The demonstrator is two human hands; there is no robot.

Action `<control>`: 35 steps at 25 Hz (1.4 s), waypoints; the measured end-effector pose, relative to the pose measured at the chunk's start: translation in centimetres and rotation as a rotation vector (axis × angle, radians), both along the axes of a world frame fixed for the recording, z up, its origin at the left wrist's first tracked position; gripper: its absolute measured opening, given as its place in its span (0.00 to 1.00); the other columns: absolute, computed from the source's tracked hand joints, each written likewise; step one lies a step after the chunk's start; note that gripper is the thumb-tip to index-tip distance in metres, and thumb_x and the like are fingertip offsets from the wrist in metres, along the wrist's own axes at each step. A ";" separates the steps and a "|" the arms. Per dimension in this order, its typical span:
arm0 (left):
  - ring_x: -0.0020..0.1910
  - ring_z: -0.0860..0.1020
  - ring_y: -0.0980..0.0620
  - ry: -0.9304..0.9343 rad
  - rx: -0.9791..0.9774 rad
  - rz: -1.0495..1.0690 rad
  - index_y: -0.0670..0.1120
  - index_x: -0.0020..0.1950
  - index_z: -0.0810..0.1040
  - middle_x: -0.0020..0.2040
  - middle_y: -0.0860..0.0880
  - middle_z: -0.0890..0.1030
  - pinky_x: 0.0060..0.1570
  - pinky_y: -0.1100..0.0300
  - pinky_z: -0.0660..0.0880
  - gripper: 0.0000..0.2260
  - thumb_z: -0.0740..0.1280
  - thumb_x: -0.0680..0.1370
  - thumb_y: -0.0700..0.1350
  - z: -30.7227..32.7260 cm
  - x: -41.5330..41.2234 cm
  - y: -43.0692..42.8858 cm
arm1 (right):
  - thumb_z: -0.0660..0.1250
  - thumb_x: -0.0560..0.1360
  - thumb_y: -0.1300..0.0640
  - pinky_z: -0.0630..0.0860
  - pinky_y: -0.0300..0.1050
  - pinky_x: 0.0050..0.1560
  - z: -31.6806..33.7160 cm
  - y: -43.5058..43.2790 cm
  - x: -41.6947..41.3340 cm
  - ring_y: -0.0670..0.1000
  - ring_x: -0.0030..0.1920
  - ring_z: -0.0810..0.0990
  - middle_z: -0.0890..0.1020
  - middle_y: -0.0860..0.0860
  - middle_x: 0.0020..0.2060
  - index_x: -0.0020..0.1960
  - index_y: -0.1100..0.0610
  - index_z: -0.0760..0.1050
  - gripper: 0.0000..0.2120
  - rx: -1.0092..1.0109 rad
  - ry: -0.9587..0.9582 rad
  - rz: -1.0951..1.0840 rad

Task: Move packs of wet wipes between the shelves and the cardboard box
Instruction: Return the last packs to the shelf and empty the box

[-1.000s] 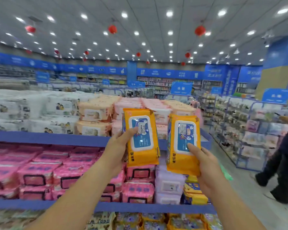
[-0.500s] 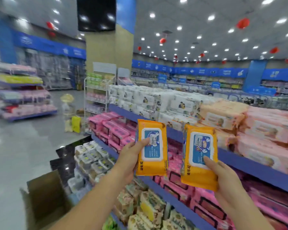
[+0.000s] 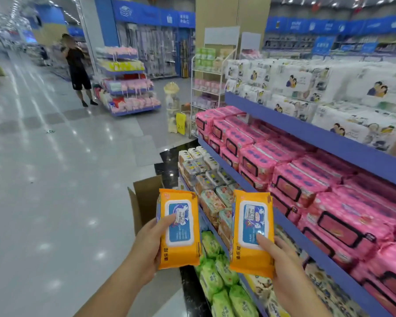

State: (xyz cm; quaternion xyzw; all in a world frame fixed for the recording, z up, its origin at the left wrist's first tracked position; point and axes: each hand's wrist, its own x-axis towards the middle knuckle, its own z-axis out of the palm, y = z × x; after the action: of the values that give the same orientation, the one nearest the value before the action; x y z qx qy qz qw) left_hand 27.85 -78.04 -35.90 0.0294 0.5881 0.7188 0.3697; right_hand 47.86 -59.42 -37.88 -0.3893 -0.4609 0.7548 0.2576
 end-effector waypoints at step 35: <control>0.51 0.86 0.39 -0.081 -0.170 -1.401 0.47 0.64 0.79 0.54 0.42 0.87 0.55 0.36 0.80 0.18 0.74 0.75 0.47 -11.4 17.2 4.6 | 0.80 0.62 0.51 0.81 0.62 0.59 -9.1 -29.1 16.5 0.56 0.53 0.87 0.87 0.53 0.52 0.62 0.53 0.78 0.30 -0.135 -0.157 -1.272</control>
State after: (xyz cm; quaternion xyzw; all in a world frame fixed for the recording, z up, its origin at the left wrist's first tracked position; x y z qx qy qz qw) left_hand 45.03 -73.48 -47.26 0.3451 0.4705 0.2637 0.7681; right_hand 64.39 -88.53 -46.95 -0.6559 -0.1090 0.4511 0.5954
